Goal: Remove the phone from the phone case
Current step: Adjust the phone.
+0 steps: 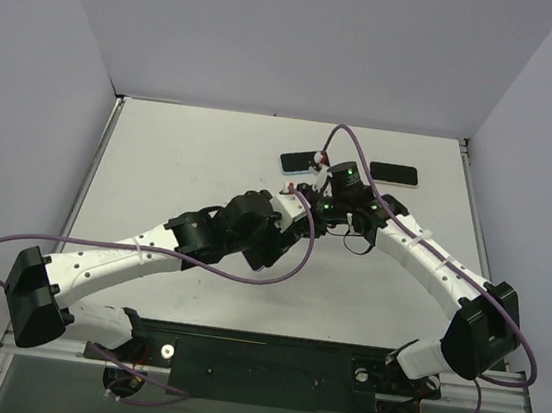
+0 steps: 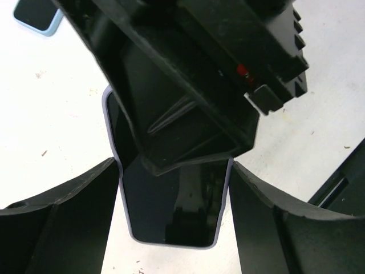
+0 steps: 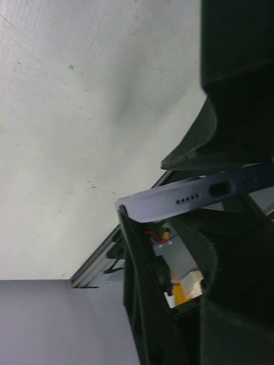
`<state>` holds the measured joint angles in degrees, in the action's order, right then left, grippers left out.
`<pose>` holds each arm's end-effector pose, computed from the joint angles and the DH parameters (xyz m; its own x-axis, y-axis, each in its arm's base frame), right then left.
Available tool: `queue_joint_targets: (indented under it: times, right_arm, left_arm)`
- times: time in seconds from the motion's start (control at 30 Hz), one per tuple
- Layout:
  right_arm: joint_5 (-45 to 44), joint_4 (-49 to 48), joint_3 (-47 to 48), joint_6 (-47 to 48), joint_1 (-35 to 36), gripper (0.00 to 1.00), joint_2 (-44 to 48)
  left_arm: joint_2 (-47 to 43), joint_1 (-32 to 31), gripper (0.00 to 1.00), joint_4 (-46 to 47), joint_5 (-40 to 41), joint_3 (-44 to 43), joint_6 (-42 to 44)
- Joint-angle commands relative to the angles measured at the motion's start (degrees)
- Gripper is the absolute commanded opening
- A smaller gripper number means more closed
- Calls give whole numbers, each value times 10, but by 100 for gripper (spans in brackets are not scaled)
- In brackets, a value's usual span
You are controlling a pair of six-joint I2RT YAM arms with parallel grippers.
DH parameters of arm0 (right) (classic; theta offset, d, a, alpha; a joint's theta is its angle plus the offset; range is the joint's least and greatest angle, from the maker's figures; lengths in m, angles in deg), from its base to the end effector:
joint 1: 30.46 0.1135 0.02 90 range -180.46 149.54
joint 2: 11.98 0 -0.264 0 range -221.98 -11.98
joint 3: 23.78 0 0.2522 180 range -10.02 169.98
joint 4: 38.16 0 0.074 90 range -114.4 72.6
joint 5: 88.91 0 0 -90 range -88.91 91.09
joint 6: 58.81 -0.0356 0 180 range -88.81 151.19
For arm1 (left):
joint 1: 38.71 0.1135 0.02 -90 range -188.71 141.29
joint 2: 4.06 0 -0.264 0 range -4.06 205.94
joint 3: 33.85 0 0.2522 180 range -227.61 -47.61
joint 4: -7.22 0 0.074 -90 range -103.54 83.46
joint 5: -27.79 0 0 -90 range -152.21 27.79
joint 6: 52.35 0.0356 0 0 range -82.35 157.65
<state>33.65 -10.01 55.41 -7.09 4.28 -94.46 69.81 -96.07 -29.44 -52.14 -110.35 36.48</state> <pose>0.2569 0.2015 0.3065 -0.8678 0.0336 -0.4958 -0.4077 0.5224 0.7489 0.1611 -0.2400 0.3177 -0.3171 0.4578 -0.8306 0.7446 0.6626 0.0809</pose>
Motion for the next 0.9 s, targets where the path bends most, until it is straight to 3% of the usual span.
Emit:
queue_joint_targets:
  times: [0.0,0.03,0.07,0.1,0.13,0.23,0.3,0.53,0.73,0.8,0.87]
  right_arm:
    - [26,-16,19,-5,4,19,-11]
    - [25,-19,18,-8,4,5,-8]
    - [23,-24,17,-10,2,0,-2]
    - [16,-36,10,-16,1,0,2]
    - [12,-45,5,-23,-5,0,15]
    - [9,-137,-48,-85,-27,0,49]
    - [14,-210,-83,-128,-56,0,80]
    - [-18,-354,-163,-202,-110,0,167]
    - [-110,-539,-256,-257,-100,0,239]
    - [-145,-616,-288,-273,-96,0,258]
    - [-172,-668,-307,-280,-84,0,267]
  left_arm:
    - [-21,-6,0,57,6,-12,8]
    - [-21,-5,0,53,11,-14,4]
    - [-21,-5,1,48,17,-20,2]
    - [-20,-5,11,46,35,-20,-6]
    - [-26,-3,36,46,52,-19,-11]
    - [-56,9,69,71,68,2,-32]
    - [-87,30,78,107,59,21,-53]
    - [-174,146,90,203,-9,92,-176]
    - [-135,216,93,220,-135,88,-301]
    - [-135,255,94,287,-184,111,-363]
    - [-133,281,94,425,-246,153,-449]
